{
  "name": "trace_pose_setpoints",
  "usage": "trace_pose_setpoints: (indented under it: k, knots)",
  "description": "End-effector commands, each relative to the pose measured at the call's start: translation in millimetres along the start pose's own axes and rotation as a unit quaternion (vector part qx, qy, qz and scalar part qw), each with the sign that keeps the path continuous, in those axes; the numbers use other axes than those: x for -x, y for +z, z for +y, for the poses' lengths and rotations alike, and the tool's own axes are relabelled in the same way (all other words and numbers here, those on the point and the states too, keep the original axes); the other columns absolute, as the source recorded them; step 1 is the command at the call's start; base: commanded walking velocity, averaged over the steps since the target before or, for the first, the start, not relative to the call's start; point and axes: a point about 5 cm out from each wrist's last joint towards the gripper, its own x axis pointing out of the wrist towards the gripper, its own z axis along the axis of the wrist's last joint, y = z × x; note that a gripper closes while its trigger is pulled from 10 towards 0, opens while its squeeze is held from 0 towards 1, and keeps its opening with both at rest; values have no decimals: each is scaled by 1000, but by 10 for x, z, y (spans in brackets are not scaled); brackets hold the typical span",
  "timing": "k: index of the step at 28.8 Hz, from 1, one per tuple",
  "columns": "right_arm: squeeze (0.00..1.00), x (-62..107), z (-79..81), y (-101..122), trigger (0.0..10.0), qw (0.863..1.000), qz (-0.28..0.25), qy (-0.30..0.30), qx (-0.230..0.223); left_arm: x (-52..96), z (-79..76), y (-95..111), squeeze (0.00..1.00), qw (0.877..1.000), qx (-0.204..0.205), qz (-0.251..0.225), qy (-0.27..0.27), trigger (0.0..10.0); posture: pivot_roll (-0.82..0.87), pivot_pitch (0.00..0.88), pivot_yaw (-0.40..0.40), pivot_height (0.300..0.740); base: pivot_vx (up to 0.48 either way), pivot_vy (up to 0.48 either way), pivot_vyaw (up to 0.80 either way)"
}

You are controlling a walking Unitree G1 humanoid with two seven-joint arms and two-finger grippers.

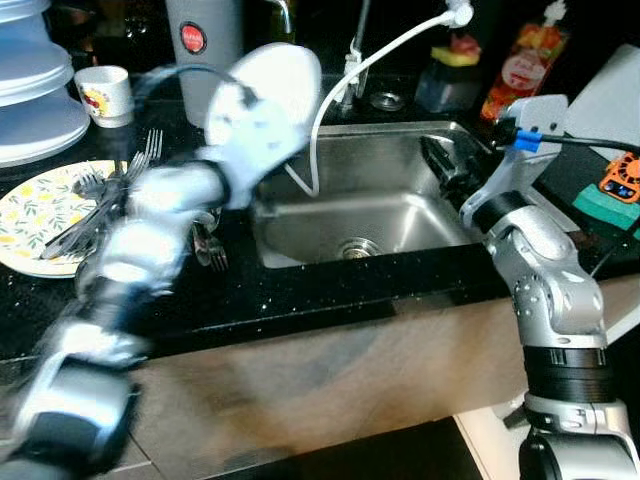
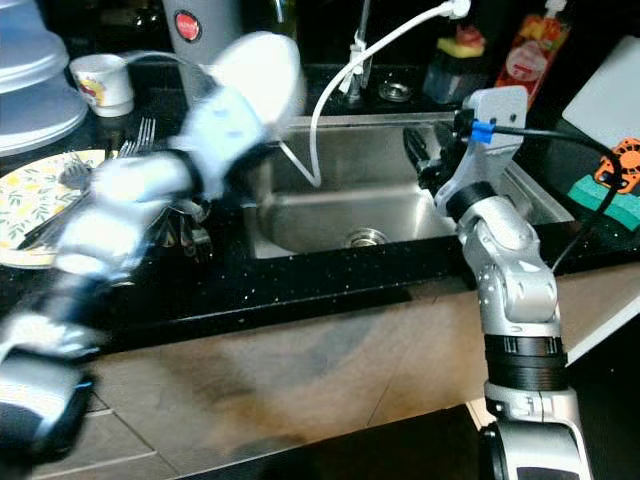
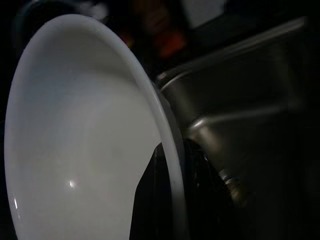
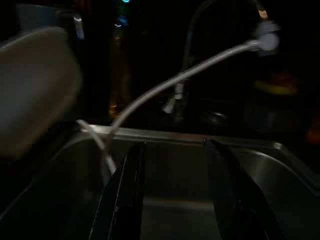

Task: Kitchen organization

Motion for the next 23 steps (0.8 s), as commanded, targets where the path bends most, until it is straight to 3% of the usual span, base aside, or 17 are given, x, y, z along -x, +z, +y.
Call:
trace_pose_setpoints:
  k: [1,5,9,10,11,12,17,18,19,20,21,22,23]
  knots:
    - [0,31,-80,11,10000,1000,-8,-27,-1,-120,-43,45,0,1000,10,-6,-14,10000,46,68,-41,740,0,0,0]
    - [0,33,-88,9,10000,999,-12,-40,-6,-346,-145,-6,0,996,59,50,-40,10000,40,89,-29,740,0,0,0]
    - [0,34,-78,9,10000,999,-15,-44,-9,-445,-215,-56,0,991,107,69,-48,10000,41,94,-28,740,0,0,0]
    - [0,39,-73,1,10000,999,-14,-45,-11,-479,-281,-92,216,986,137,78,-61,10000,39,103,-26,740,0,0,0]
    - [0,42,-69,-5,10000,999,-13,-47,-11,-510,-329,-117,216,981,158,85,-69,10000,39,103,-26,740,0,0,0]
    - [0,45,-60,-11,10000,999,-13,-47,-13,-530,-374,-165,1000,977,177,97,-70,10000,33,112,-21,740,0,0,0]
    - [0,66,-45,-13,10000,999,-13,-49,-20,-551,-486,-321,1000,967,216,126,-56,10000,27,122,-14,740,0,0,0]
    - [0,86,-53,-12,10000,998,-15,-53,-25,-581,-299,-14,1000,968,248,-31,-12,10000,19,123,-10,740,0,0,0]
    - [0,91,-55,-11,10000,998,-16,-54,-27,-564,-216,95,1000,961,261,-87,4,10000,17,124,-11,740,0,0,0]
    - [0,98,-60,-4,10000,998,-19,-55,-29,-540,-101,183,1000,947,294,-127,31,10000,17,124,-11,740,0,0,0]
    - [0,103,-62,2,10000,998,-21,-56,-29,-516,-13,238,1000,938,311,-148,42,10000,18,124,-13,740,0,0,0]
    - [0,109,-61,11,10000,998,-24,-56,-29,-453,125,319,0,935,304,-173,52,10000,20,124,-13,740,0,0,0]
    - [0,111,-59,15,10000,998,-25,-55,-30,-413,191,349,0,937,294,-179,58,10000,20,124,-13,740,0,0,0]
